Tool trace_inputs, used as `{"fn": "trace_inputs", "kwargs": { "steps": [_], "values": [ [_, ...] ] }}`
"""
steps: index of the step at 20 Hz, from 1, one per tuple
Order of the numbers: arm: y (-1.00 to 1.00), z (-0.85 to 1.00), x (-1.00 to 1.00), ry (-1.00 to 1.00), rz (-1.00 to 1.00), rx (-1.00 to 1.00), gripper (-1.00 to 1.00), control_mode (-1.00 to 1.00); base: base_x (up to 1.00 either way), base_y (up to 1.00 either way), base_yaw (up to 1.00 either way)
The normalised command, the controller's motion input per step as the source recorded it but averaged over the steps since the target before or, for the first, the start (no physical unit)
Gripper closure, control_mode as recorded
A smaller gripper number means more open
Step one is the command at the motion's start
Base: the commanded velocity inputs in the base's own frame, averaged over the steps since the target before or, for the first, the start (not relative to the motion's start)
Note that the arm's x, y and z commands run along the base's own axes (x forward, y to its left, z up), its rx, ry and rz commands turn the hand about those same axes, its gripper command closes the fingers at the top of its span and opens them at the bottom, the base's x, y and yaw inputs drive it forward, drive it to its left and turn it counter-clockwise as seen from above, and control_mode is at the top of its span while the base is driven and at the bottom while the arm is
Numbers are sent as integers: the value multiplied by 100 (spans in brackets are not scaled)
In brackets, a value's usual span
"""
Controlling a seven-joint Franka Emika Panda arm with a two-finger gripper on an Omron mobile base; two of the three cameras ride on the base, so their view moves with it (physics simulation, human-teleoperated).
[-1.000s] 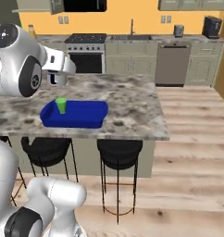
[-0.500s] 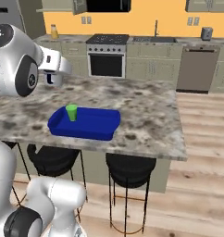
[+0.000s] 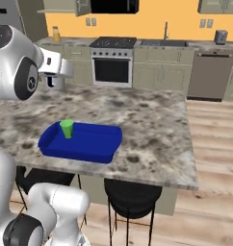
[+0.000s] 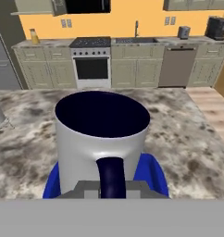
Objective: There is a tray on the dining counter. Grab the cup, mug, and pitcher and place them on the tray. The pitcher may be placed next to the tray if it cannot fit the tray.
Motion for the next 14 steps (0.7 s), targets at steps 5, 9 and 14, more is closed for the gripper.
{"fn": "trace_inputs", "kwargs": {
  "steps": [5,9,14],
  "values": [
    [-1,0,7,0,0,0,100,-100,29,-9,0],
    [-10,-10,36,3,3,0,100,-100,0,0,0],
    [-3,-48,19,12,13,0,100,-100,0,0,0]
  ]
}}
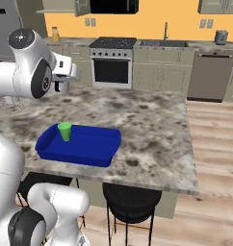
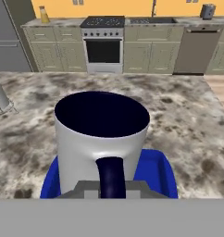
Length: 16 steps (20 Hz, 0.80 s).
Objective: There is a tray on the dining counter. Grab the cup, mug, and pitcher and place them on the tray. The pitcher may be placed next to the tray if it cannot fit the tray.
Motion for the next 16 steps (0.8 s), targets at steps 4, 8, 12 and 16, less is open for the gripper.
{"fn": "trace_inputs", "kwargs": {
  "steps": [4,8,12,16],
  "values": [
    [-12,-47,13,7,10,0,100,-100,0,0,0],
    [-23,-39,10,-1,5,0,100,-100,0,0,0],
    [-16,-44,18,-5,8,-1,100,-100,0,0,0],
    [-1,-67,21,-1,8,-6,100,-100,0,0,0]
  ]
}}
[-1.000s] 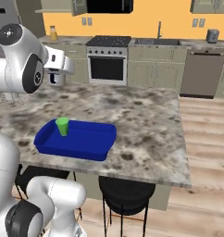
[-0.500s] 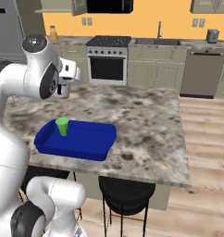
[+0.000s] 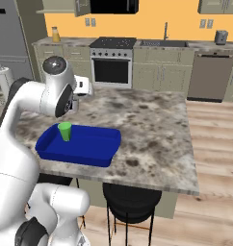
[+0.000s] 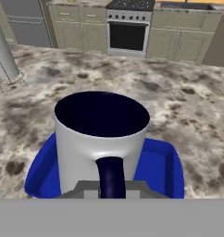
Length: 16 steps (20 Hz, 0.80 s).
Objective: There is a tray on the dining counter. Grab the cup, mug, and pitcher and place them on the tray. The pitcher may be placed next to the tray if it cannot fit the tray.
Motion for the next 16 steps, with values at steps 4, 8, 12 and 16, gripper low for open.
{"fn": "trace_inputs", "kwargs": {
  "steps": [4,8,12,16],
  "values": [
    [0,-61,14,2,8,-8,100,-100,0,0,0],
    [0,-51,25,8,11,-5,100,-100,0,0,0],
    [0,-39,41,4,24,0,100,-100,0,0,0],
    [0,-34,30,6,29,-1,100,-100,0,0,0]
  ]
}}
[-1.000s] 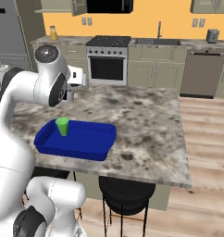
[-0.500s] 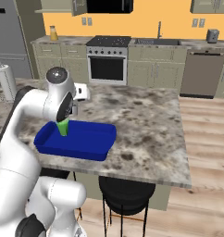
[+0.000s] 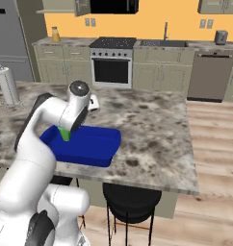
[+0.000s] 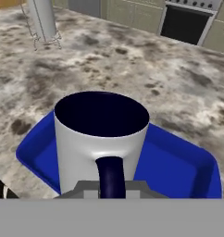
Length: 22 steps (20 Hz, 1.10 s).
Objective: There is a tray on the dining counter. Grab the cup, mug, and pitcher and place them on the tray. The pitcher may be placed next to the tray if it cannot fit the tray.
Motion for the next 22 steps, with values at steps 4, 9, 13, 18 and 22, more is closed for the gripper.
{"fn": "trace_inputs", "kwargs": {
  "steps": [4,9,13,18,22],
  "values": [
    [0,-46,18,4,27,-5,100,-100,0,0,0],
    [15,-42,7,0,21,-4,100,-100,0,0,0],
    [30,-33,17,0,13,0,100,-100,0,0,0],
    [31,-31,14,0,8,0,100,-100,0,0,0],
    [13,-38,3,0,7,3,100,-100,0,0,0]
  ]
}}
